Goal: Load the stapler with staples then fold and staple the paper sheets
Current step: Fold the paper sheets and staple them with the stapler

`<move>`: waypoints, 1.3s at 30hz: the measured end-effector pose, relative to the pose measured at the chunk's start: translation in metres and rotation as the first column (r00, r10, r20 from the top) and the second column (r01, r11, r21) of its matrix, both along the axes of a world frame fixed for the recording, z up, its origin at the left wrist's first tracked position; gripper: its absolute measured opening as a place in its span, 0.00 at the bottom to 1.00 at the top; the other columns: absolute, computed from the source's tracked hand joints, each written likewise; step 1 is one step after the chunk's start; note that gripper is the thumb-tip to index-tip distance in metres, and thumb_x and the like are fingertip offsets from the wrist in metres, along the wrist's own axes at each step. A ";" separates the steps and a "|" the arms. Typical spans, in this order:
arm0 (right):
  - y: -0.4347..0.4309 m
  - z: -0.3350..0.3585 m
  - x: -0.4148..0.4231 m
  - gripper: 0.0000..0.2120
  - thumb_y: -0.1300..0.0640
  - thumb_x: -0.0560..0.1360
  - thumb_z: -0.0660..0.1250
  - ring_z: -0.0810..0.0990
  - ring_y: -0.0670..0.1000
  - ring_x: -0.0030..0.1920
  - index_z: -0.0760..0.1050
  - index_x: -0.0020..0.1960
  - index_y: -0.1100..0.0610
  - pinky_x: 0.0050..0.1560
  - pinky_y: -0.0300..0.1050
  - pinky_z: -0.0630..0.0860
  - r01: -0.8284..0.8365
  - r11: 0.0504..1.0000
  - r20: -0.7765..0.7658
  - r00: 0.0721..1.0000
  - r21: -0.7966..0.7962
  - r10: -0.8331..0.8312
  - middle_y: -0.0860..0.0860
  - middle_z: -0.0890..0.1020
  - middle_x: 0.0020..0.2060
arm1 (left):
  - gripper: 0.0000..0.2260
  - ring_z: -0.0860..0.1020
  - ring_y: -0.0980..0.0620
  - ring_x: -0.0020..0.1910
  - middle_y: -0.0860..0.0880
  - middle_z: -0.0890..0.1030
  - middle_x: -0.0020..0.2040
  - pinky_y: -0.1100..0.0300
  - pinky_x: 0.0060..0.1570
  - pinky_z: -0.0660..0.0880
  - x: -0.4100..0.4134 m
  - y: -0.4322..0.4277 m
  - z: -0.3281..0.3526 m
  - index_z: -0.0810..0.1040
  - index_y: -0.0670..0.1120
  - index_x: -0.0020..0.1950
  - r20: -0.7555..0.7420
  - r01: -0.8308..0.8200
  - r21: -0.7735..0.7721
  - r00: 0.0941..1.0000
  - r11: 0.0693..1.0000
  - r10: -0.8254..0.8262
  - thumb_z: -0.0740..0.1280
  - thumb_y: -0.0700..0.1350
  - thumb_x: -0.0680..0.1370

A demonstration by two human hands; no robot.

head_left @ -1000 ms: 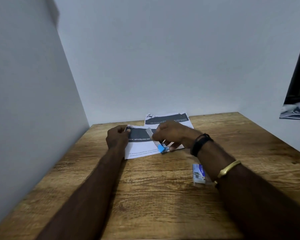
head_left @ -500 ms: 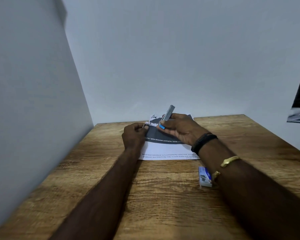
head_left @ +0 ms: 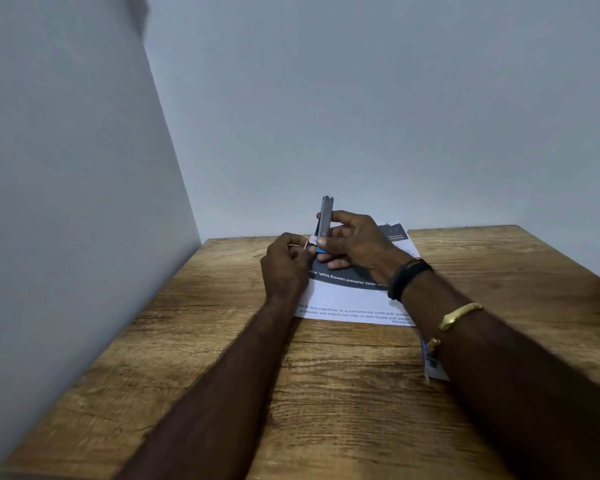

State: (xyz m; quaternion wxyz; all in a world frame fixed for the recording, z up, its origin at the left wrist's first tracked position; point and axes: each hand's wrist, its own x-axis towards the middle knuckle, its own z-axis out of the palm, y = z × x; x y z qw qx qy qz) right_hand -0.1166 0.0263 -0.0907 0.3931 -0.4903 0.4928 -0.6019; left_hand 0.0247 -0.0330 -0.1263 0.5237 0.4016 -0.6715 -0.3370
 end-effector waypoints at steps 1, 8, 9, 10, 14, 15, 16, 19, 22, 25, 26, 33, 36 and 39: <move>0.000 0.000 0.000 0.19 0.65 0.75 0.75 0.88 0.52 0.37 0.78 0.63 0.51 0.36 0.43 0.85 -0.012 1.000 -0.023 1.000 0.004 0.012 0.51 0.88 0.40 | 0.04 0.82 0.55 0.35 0.49 0.86 0.38 0.64 0.35 0.74 0.000 0.000 0.000 0.81 0.46 0.47 0.007 -0.006 -0.007 1.000 1.000 0.006 0.74 0.42 0.74; 0.003 0.002 0.000 0.14 0.67 0.75 0.75 0.86 0.51 0.35 0.80 0.59 0.60 0.34 0.40 0.84 0.016 1.000 -0.111 0.994 0.003 -0.016 0.52 0.87 0.41 | 0.05 0.79 0.56 0.36 0.52 0.82 0.38 0.67 0.35 0.71 -0.001 0.004 0.004 0.79 0.44 0.49 0.018 -0.027 -0.077 0.999 0.997 0.028 0.70 0.46 0.79; 0.004 0.001 0.001 0.13 0.67 0.75 0.75 0.86 0.51 0.35 0.80 0.59 0.61 0.34 0.40 0.84 0.020 1.000 -0.126 0.992 0.002 -0.019 0.53 0.87 0.42 | 0.06 0.79 0.54 0.38 0.51 0.82 0.39 0.62 0.37 0.72 -0.002 0.005 0.004 0.79 0.44 0.49 0.026 -0.027 -0.082 0.999 0.996 0.029 0.69 0.46 0.80; 0.005 0.001 0.001 0.13 0.67 0.75 0.75 0.85 0.50 0.35 0.80 0.58 0.62 0.34 0.40 0.83 0.024 1.000 -0.143 0.989 -0.002 -0.024 0.54 0.87 0.43 | 0.06 0.79 0.53 0.39 0.51 0.82 0.39 0.61 0.38 0.72 -0.002 0.006 0.004 0.79 0.43 0.49 0.027 -0.024 -0.088 0.999 0.996 0.026 0.69 0.46 0.80; 0.007 0.003 0.001 0.12 0.66 0.75 0.75 0.85 0.50 0.34 0.80 0.58 0.64 0.33 0.39 0.81 0.063 0.998 -0.192 0.979 -0.013 -0.064 0.55 0.86 0.41 | 0.06 0.80 0.52 0.38 0.52 0.80 0.38 0.59 0.37 0.73 -0.003 0.009 0.005 0.78 0.44 0.49 0.010 -0.002 -0.110 1.000 0.994 0.003 0.69 0.46 0.79; 0.007 0.004 0.001 0.11 0.66 0.75 0.75 0.85 0.50 0.34 0.80 0.57 0.64 0.33 0.39 0.81 0.074 0.997 -0.208 0.975 -0.011 -0.074 0.54 0.86 0.39 | 0.05 0.80 0.51 0.39 0.52 0.80 0.38 0.59 0.37 0.73 -0.003 0.009 0.005 0.78 0.44 0.49 0.010 0.001 -0.117 1.000 0.993 0.000 0.69 0.45 0.80; 0.007 0.004 0.001 0.09 0.66 0.76 0.75 0.84 0.49 0.34 0.81 0.55 0.63 0.32 0.39 0.80 0.083 0.996 -0.226 0.971 -0.008 -0.083 0.53 0.86 0.38 | 0.04 0.80 0.51 0.39 0.52 0.80 0.38 0.59 0.38 0.73 -0.003 0.009 0.005 0.78 0.44 0.49 0.011 0.002 -0.123 1.000 0.992 -0.001 0.68 0.44 0.80; 0.006 0.003 0.001 0.07 0.67 0.76 0.74 0.84 0.48 0.32 0.81 0.53 0.63 0.31 0.38 0.80 0.119 0.993 -0.266 0.957 -0.007 -0.117 0.53 0.85 0.35 | 0.03 0.78 0.55 0.38 0.53 0.80 0.38 0.62 0.37 0.73 -0.004 0.009 0.004 0.78 0.44 0.48 0.018 0.001 -0.125 1.000 0.992 0.002 0.68 0.43 0.79; 0.003 0.001 0.003 0.06 0.67 0.76 0.74 0.83 0.49 0.31 0.81 0.53 0.66 0.31 0.39 0.80 0.164 0.986 -0.273 0.948 -0.020 -0.163 0.55 0.85 0.35 | 0.03 0.77 0.60 0.38 0.55 0.80 0.39 0.73 0.35 0.69 -0.004 0.009 0.003 0.79 0.44 0.49 0.018 0.002 -0.119 1.000 0.993 0.000 0.68 0.43 0.79; 0.001 0.000 0.003 0.07 0.66 0.76 0.74 0.83 0.51 0.32 0.80 0.53 0.67 0.33 0.42 0.81 0.241 0.970 -0.266 0.933 -0.033 -0.241 0.62 0.86 0.39 | 0.05 0.78 0.59 0.41 0.55 0.81 0.41 0.71 0.38 0.70 -0.003 0.009 0.001 0.81 0.45 0.52 0.056 0.033 -0.099 0.998 0.995 -0.027 0.69 0.44 0.79; 0.001 -0.001 0.003 0.07 0.66 0.76 0.74 0.83 0.51 0.33 0.80 0.54 0.67 0.34 0.42 0.82 0.263 0.964 -0.264 0.928 -0.035 -0.263 0.61 0.86 0.38 | 0.05 0.79 0.57 0.42 0.54 0.81 0.42 0.69 0.38 0.71 -0.003 0.009 0.000 0.81 0.45 0.53 0.071 0.043 -0.091 0.997 0.995 -0.037 0.69 0.45 0.79; 0.008 0.001 0.006 0.11 0.62 0.74 0.78 0.86 0.52 0.36 0.81 0.54 0.62 0.40 0.49 0.84 0.285 0.957 -0.199 0.936 -0.048 -0.289 0.57 0.88 0.43 | 0.04 0.80 0.51 0.44 0.50 0.82 0.43 0.63 0.40 0.70 -0.002 0.010 0.001 0.81 0.43 0.50 0.106 0.010 -0.052 0.994 0.999 -0.005 0.69 0.43 0.79; 0.014 0.010 0.009 0.13 0.53 0.71 0.81 0.86 0.50 0.36 0.83 0.51 0.57 0.38 0.49 0.84 0.417 0.904 -0.290 0.857 -0.099 -0.427 0.53 0.88 0.41 | 0.05 0.81 0.46 0.49 0.47 0.84 0.47 0.60 0.45 0.72 0.000 0.008 0.003 0.80 0.43 0.51 0.145 -0.074 -0.016 0.987 0.997 0.075 0.67 0.43 0.80; 0.028 0.023 0.010 0.17 0.46 0.67 0.82 0.83 0.51 0.38 0.82 0.41 0.58 0.40 0.48 0.81 0.475 0.878 -0.547 0.718 -0.066 -0.430 0.51 0.85 0.38 | 0.04 0.81 0.43 0.53 0.43 0.84 0.53 0.57 0.49 0.75 0.005 0.003 0.008 0.79 0.45 0.52 0.132 -0.182 0.060 0.976 0.981 0.173 0.66 0.43 0.81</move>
